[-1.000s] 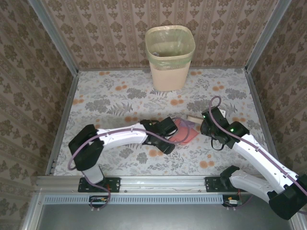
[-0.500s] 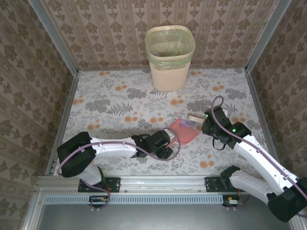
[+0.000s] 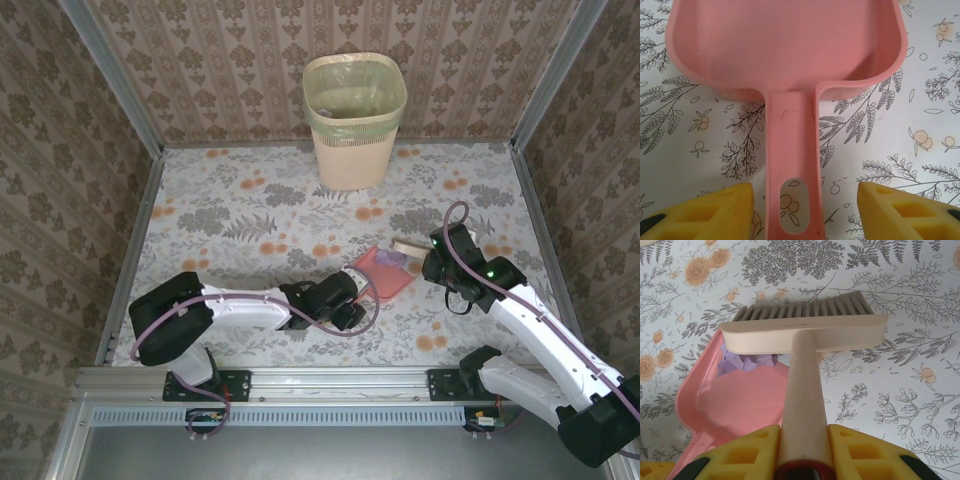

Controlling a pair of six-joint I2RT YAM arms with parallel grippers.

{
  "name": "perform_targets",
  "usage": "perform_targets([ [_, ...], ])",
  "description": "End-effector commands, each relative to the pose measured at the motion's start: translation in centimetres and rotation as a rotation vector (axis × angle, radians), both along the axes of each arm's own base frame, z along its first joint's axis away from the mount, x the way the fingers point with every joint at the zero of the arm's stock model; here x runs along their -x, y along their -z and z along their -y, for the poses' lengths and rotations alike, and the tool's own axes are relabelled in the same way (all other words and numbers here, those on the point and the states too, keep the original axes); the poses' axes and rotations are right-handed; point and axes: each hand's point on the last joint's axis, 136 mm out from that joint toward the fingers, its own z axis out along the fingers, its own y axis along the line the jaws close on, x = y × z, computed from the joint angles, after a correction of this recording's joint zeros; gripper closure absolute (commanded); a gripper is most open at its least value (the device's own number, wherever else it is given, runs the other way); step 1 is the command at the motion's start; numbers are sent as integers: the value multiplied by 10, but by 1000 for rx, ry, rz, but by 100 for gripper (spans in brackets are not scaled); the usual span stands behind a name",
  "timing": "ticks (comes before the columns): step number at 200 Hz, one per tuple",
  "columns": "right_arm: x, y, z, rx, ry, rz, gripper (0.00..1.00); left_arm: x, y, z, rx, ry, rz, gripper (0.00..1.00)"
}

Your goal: Sweep away the paper scraps from the table

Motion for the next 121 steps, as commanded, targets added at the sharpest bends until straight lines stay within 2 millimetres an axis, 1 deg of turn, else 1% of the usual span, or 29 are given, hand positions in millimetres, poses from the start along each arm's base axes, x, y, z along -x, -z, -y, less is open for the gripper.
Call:
perform_targets([
  [1, -1, -2, -2, -11, -15, 5, 100, 1, 2, 2, 8, 4, 14, 42],
  [13, -1, -2, -2, -11, -12, 4, 100, 1, 3, 2, 6, 2, 14, 43],
  [33, -2, -2, -2, -13, -10, 2, 100, 0, 6, 1, 1, -3, 10, 50],
  [58, -2, -2, -2, -14, -7, 1, 100, 0, 10, 0, -5, -9, 3, 57],
  [98, -3, -5, -2, -11, -13, -1, 100, -1, 9, -1, 3, -16, 0, 70],
  [121, -2, -5, -3, -4, -23, -8, 100, -2, 7, 0, 7, -20, 0, 74],
])
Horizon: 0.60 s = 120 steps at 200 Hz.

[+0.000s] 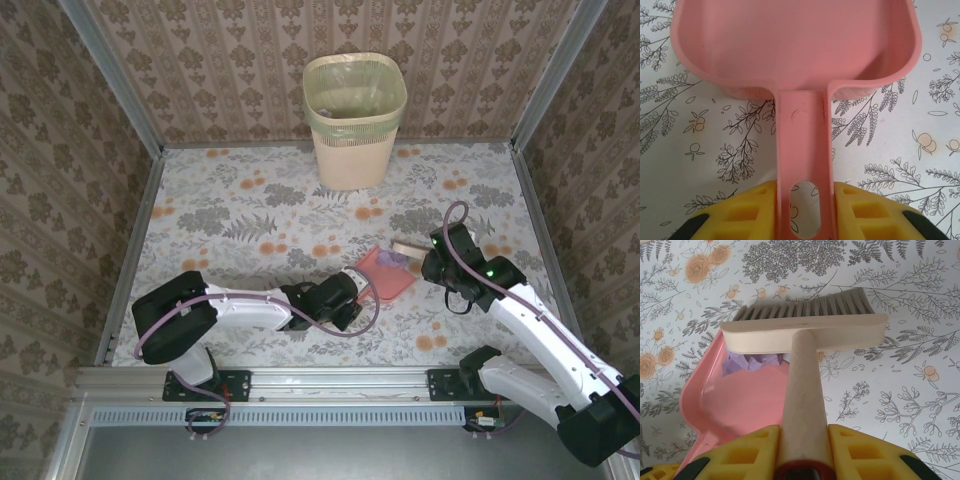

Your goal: Sweep away the paper scraps from the table

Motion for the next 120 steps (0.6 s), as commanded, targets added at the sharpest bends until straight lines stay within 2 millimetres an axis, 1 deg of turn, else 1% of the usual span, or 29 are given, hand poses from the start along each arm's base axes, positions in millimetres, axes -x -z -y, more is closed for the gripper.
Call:
perform_targets([
  [1, -3, -7, -1, 3, -18, 4, 100, -1, 2, 0, 0, -14, 2, 75],
  [26, -1, -6, -3, 6, -31, -13, 100, -3, 1, 0, -2, -27, 5, 80],
  [43, 0, -5, -8, -10, -57, -24, 100, -7, -1, -1, -8, -47, 9, 86],
  [62, 4, -2, -13, -27, -85, -50, 100, -10, -3, -2, -15, -69, 4, 89],
  [88, 16, -2, -23, -66, -136, -88, 100, -14, -6, -4, -29, -97, -7, 94],
  [120, 31, -6, -32, -103, -195, -92, 100, -19, -6, -6, -44, -128, -26, 97],
])
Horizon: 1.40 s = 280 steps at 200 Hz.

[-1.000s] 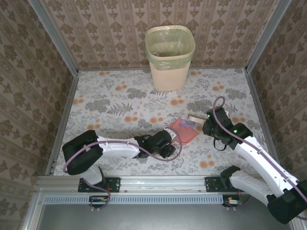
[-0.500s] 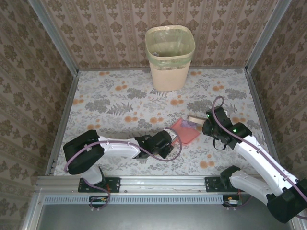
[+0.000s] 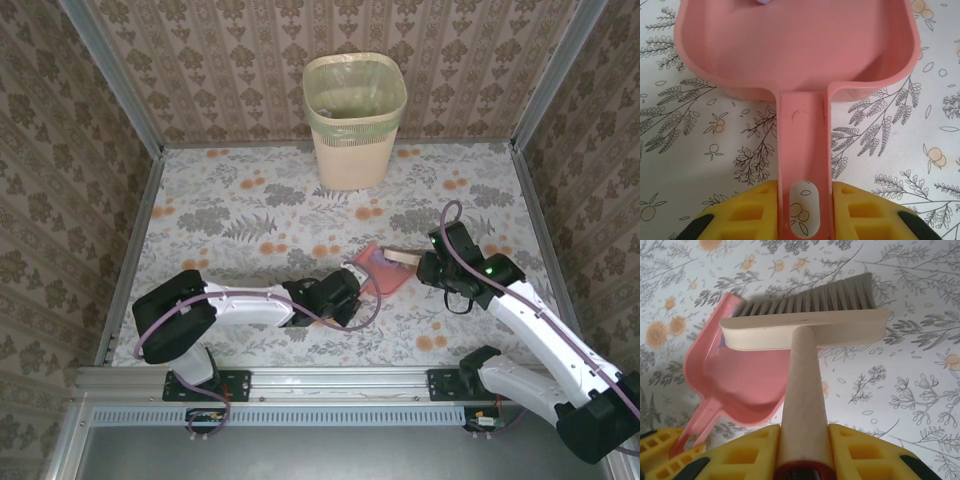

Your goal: Sweep away the paper scraps from the table

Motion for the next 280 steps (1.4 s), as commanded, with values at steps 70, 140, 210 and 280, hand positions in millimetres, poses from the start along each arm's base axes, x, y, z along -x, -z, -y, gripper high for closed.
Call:
perform_targets([
  [70, 20, -43, 11, -11, -16, 134, 100, -13, -2, -5, -20, -76, -11, 100],
  [140, 1, -71, 66, 35, 277, 531, 100, -5, -37, -17, 30, -84, -19, 100],
  [210, -17, -30, 78, -13, 390, 555, 100, 4, -108, -58, 63, -99, 48, 100],
  [280, -39, 10, 21, -145, 92, 617, 100, -8, -208, -82, 84, -109, 125, 100],
])
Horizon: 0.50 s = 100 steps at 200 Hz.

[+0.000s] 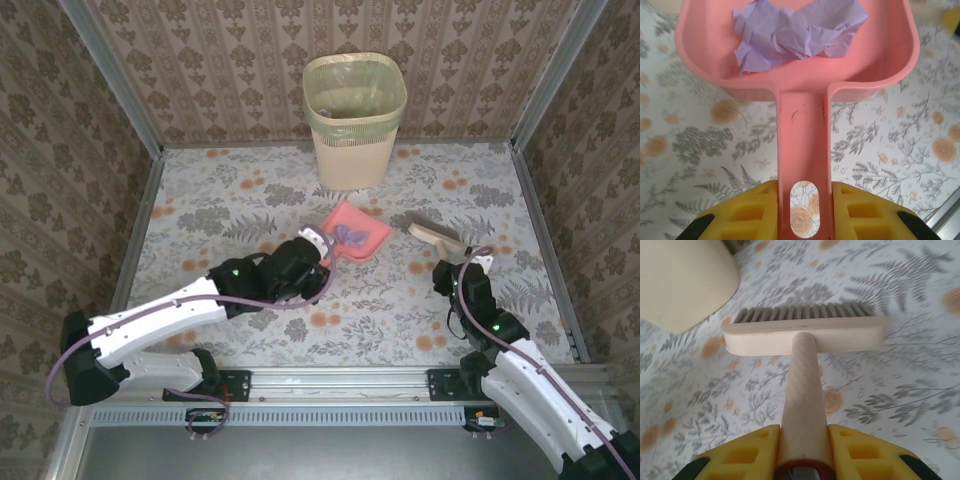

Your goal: Sweep away the paper scraps from the table

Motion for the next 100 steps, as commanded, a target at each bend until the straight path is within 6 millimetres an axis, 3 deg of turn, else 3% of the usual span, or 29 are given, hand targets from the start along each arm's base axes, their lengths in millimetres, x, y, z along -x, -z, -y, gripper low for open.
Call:
perform_targets([
  [1, -16, -26, -27, -52, -137, 155, 100, -5, -34, -16, -37, -6, 39, 100],
  [41, -17, -16, -54, -84, -261, 166, 100, -30, -81, -11, -37, -23, 62, 100],
  [100, -16, -11, -99, -40, -453, 164, 100, -90, -133, 16, 42, -80, 54, 100],
])
